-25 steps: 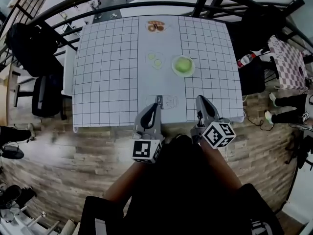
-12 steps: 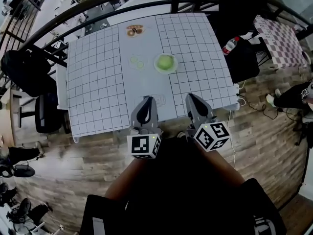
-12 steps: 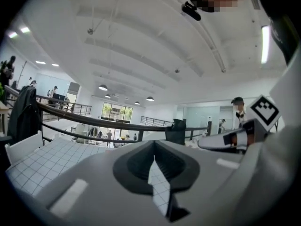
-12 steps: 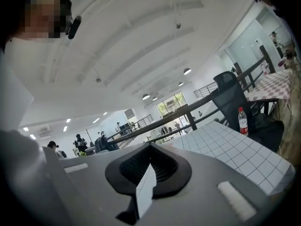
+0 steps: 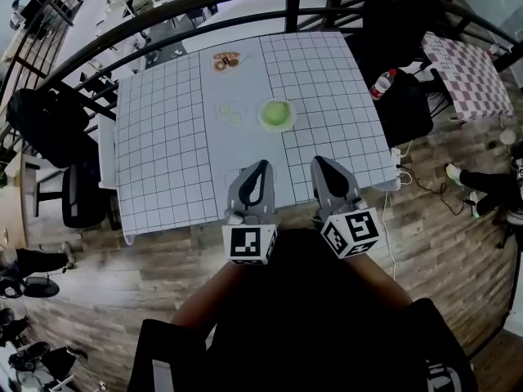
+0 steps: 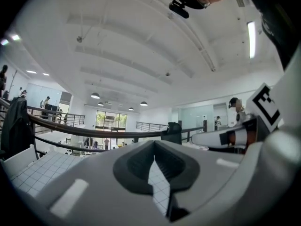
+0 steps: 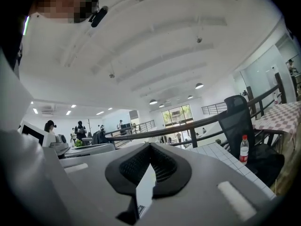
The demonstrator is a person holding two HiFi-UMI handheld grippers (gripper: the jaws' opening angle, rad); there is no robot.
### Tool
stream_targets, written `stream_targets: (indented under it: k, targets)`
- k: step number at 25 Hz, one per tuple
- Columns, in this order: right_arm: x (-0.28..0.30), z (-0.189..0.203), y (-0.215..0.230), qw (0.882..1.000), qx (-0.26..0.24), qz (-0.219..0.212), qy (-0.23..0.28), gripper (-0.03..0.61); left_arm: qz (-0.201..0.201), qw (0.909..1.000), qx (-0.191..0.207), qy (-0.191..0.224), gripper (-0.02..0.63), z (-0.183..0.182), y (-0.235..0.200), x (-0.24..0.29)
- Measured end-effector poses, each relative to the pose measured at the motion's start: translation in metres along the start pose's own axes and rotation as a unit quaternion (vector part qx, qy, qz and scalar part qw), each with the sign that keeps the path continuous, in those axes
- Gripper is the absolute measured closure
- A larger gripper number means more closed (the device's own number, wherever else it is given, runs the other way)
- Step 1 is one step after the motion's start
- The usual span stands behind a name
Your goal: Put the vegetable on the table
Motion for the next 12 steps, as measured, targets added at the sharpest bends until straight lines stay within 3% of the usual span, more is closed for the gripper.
stream_targets:
  k: [12]
  targets:
    - [0.01,-0.002,0.001,1.0,-0.015,0.0,0.002,0.581,0.005,1.0,-0.002,-0.005,0.606,0.002,-0.005,0.015]
Point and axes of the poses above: the fingertips, and each gripper's own axes: x forward along the fingers, y to its right, z out of its underside, the point moved 1 cm from there along -x, backward along the fingers, and after that the axes turned 7 degrees about x, right-handed, at the moved point
